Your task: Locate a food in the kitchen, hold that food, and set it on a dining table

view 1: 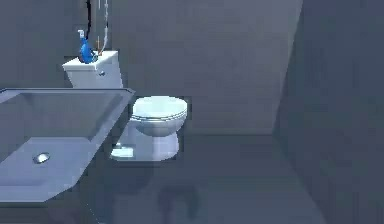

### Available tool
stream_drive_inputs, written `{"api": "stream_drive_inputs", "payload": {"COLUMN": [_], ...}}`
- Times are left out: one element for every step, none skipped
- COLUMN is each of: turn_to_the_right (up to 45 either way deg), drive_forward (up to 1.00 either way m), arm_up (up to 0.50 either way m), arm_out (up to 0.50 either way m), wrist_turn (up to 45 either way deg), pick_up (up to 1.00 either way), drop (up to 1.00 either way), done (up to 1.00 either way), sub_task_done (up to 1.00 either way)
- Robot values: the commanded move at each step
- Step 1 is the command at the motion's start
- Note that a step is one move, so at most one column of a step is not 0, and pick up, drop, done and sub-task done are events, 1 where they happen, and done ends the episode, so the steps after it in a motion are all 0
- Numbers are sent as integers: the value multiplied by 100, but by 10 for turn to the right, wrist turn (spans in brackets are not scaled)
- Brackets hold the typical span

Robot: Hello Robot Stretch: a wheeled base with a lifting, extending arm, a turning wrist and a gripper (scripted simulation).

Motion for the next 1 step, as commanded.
{"api": "stream_drive_inputs", "payload": {"turn_to_the_right": [-450], "drive_forward": [0], "arm_up": [0], "arm_out": [0], "wrist_turn": [0], "pick_up": [0], "drop": [0], "done": [0], "sub_task_done": [0]}}
